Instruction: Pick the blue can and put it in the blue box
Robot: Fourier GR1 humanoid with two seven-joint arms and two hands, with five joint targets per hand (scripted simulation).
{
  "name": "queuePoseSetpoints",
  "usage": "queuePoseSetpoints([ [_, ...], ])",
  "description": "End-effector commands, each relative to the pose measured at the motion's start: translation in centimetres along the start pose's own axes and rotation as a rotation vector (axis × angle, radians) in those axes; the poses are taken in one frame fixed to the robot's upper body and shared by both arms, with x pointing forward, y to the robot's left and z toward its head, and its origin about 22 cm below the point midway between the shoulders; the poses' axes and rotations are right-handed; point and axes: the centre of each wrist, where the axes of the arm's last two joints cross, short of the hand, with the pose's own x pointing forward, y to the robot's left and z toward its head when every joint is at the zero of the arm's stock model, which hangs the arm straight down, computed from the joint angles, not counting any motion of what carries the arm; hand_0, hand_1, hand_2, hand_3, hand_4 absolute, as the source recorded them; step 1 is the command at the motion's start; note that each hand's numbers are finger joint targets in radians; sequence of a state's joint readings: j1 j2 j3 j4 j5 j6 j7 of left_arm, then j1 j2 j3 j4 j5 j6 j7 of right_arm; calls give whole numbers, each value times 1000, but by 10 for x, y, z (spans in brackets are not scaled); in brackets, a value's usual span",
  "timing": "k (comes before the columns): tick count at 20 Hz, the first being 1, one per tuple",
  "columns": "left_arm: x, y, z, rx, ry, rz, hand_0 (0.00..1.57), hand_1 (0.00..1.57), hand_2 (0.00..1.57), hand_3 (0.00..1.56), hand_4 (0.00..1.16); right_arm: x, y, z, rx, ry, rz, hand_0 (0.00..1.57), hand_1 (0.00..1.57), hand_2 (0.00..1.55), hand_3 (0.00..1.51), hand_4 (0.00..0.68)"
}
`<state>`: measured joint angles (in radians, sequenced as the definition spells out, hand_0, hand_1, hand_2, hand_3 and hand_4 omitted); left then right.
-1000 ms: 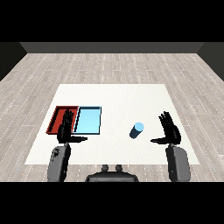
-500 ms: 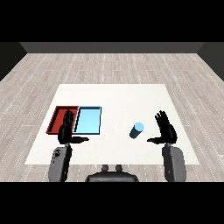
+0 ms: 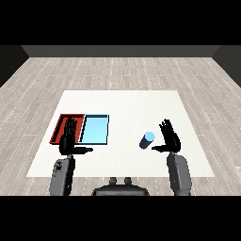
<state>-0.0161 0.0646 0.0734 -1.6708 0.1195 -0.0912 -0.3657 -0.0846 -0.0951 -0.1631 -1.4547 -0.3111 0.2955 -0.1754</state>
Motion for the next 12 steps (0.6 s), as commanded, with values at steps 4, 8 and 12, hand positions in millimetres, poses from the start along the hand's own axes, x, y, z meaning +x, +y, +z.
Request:
queuePoseSetpoints([
  [4,11,28,3,-5,-8,18,0,0,0,0,0,-9,7,-6,-19,52,-63,0,0,0,0,0],
  [8,-5,10,16,-8,8,0,0,0,0,0,0,-45,8,-9,-40,44,-70,0,0,0,0,0],
  [12,0,1,10,-2,7,-5,0,0,0,0,0,-35,-11,20,-39,64,-75,0,0,0,0,0],
])
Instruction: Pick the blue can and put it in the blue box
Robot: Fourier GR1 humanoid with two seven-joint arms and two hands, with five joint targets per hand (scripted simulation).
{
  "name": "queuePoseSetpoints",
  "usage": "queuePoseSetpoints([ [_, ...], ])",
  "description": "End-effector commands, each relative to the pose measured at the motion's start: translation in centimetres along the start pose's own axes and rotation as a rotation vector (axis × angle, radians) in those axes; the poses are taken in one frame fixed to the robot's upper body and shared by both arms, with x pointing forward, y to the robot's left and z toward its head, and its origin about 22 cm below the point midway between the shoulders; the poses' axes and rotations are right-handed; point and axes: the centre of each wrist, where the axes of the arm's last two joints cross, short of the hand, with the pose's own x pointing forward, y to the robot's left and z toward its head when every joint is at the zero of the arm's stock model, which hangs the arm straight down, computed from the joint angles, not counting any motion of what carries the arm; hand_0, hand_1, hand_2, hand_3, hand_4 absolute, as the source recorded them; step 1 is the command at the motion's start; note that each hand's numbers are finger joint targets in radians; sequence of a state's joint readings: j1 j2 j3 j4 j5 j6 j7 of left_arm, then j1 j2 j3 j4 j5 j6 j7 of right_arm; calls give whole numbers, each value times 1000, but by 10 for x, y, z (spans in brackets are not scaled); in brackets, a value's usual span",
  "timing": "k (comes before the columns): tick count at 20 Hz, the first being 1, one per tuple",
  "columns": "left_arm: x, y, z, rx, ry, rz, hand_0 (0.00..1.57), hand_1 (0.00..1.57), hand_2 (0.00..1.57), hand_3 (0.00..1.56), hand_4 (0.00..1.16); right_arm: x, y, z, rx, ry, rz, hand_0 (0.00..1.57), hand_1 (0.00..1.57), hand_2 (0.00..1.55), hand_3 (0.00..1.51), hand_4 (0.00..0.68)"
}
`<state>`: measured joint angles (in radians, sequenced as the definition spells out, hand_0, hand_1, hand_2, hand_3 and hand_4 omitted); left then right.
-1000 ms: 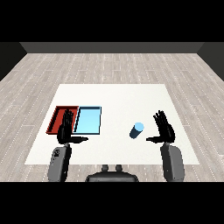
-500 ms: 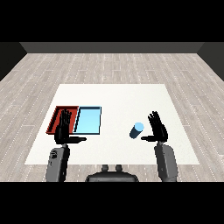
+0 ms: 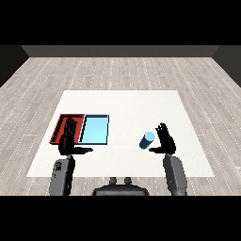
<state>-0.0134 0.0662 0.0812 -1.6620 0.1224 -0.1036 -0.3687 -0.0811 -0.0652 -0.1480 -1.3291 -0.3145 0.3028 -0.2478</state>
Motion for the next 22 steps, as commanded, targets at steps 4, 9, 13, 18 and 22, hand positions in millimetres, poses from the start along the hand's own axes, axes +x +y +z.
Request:
queuePoseSetpoints([
  [4,0,23,1,11,2,12,0,0,0,0,0,-14,16,-15,8,24,-28,0,0,0,0,0],
  [9,-3,-2,-16,21,-7,19,0,0,0,0,0,-31,-3,-13,9,37,-42,0,0,0,0,0],
  [13,-4,-1,-21,-1,-1,30,0,0,0,0,0,-24,10,-27,1,62,-42,0,0,0,0,0],
  [18,0,5,-13,-7,-5,16,0,0,0,0,0,-6,34,-25,4,72,-45,0,0,0,0,0],
  [22,5,14,-3,18,13,12,0,0,0,0,0,-43,25,-37,24,85,-29,0,0,0,0,0],
])
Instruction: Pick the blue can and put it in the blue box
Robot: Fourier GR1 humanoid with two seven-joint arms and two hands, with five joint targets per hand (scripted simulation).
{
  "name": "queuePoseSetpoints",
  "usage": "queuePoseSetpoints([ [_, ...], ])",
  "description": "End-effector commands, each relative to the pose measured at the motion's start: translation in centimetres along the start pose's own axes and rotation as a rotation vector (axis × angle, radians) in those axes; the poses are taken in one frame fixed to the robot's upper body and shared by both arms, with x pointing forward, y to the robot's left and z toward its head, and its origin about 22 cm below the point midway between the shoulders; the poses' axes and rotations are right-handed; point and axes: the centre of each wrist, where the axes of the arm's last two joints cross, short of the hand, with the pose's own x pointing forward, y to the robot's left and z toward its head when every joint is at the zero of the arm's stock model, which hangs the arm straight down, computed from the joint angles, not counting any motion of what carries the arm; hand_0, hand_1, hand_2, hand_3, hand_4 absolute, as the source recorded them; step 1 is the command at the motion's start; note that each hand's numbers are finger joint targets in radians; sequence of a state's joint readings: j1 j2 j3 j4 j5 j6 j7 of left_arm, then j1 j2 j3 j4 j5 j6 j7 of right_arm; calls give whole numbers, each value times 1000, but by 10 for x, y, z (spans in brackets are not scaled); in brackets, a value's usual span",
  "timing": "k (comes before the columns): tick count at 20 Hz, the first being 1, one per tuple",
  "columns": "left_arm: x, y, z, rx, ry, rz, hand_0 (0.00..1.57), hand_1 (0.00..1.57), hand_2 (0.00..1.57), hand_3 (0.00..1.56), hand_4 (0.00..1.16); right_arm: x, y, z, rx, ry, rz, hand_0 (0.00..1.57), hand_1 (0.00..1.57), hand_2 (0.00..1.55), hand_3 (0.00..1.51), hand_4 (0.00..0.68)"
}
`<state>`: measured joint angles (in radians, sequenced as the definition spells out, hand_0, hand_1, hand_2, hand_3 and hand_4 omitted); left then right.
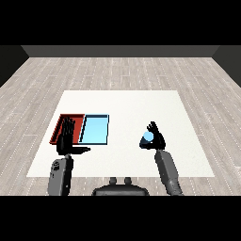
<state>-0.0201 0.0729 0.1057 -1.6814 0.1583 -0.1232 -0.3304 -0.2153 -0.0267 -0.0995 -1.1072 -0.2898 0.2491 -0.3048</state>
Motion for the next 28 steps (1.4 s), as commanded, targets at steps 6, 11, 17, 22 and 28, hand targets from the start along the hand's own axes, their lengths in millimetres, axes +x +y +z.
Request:
queuePoseSetpoints([
  [6,0,6,-7,10,-14,-3,0,0,0,0,0,-18,10,1,1,43,10,0,0,0,0,0],
  [11,-3,-6,10,7,5,-10,0,0,0,0,0,1,4,-26,-221,12,185,1538,1538,1508,1477,642],
  [17,-9,-12,-6,9,10,-8,0,0,0,0,0,-13,12,-18,-229,42,286,1505,1505,1483,1437,620],
  [22,-4,-7,12,2,5,-44,0,0,0,0,0,9,4,-31,-215,18,280,1495,1495,1467,1418,634],
  [28,-20,-12,-6,-83,22,-30,0,0,0,0,0,44,39,-21,-166,-76,347,1452,1452,1456,1401,631],
])
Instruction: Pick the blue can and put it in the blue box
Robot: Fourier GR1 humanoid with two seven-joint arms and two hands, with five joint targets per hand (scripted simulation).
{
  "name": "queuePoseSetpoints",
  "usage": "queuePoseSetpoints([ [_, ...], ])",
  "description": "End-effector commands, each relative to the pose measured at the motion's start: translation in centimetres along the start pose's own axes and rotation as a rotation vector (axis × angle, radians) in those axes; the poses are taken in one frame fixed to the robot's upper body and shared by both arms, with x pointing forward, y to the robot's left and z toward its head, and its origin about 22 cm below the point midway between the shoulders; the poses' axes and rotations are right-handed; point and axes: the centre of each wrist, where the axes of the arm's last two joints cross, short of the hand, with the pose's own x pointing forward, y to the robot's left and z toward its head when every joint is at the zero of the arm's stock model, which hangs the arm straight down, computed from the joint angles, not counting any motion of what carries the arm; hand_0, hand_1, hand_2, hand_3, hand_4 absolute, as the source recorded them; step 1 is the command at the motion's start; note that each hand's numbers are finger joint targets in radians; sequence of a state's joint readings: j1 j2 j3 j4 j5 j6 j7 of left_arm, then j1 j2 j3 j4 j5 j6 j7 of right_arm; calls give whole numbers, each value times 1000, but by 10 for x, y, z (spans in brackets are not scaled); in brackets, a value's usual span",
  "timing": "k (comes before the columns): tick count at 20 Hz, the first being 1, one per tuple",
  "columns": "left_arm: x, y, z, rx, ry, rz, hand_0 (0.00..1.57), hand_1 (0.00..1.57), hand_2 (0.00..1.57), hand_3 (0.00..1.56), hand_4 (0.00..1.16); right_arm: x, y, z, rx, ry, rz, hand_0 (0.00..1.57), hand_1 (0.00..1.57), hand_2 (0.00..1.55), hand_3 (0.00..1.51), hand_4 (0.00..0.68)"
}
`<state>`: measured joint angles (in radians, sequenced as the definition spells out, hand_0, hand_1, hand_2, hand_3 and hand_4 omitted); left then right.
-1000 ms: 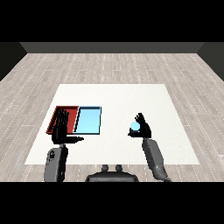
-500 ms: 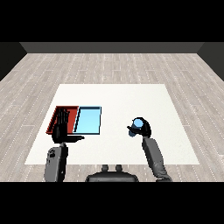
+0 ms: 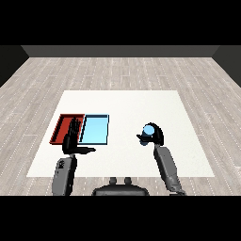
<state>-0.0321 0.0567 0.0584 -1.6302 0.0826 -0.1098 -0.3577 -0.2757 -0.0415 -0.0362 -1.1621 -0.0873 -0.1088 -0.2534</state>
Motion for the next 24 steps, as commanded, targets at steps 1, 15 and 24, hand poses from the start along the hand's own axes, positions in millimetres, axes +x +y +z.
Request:
queuePoseSetpoints([
  [1,15,-34,-4,-47,26,34,0,0,0,0,0,25,4,-2,11,-64,34,1459,1459,1452,1399,626],
  [15,-19,-70,-11,-159,156,64,0,0,0,0,0,87,57,-9,72,-201,126,1421,1421,1445,1405,616],
  [24,-23,-88,-20,-200,241,134,0,0,0,0,0,101,84,-12,100,-241,153,1444,1444,1451,1398,614],
])
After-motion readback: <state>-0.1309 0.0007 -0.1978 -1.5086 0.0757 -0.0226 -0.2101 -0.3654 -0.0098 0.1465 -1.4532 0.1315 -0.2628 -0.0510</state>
